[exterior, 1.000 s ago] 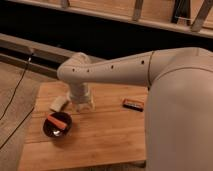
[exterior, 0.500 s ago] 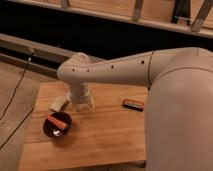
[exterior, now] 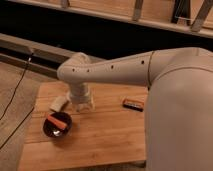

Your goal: Place the white sponge in the ceramic cup

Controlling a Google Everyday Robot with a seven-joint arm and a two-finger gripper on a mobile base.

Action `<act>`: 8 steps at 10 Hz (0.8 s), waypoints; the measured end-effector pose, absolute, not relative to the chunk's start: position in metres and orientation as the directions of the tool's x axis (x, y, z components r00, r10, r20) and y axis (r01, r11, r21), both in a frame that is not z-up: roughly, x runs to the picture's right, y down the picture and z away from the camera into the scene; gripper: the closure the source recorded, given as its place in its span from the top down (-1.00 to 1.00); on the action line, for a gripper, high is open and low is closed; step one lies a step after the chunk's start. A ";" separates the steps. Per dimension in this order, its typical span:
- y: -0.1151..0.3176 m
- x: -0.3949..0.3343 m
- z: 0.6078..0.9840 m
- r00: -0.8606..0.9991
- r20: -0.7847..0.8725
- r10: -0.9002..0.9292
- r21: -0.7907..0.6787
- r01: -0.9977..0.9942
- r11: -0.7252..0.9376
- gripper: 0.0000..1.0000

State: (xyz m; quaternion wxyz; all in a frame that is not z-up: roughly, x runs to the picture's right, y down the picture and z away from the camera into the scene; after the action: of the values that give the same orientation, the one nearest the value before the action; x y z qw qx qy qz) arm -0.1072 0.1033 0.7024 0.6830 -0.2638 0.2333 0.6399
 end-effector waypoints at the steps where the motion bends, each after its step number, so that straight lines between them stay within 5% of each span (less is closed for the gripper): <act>1: 0.103 -0.107 0.703 0.072 -0.657 0.751 -0.062 -0.997 0.042 0.30; 8: 0.102 -0.122 0.712 0.091 -0.652 0.752 -0.074 -0.996 0.056 0.30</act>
State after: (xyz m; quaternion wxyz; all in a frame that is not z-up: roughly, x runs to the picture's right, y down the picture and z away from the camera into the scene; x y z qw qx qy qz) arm -0.1217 0.1016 0.7121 0.6893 -0.2650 0.2295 0.6340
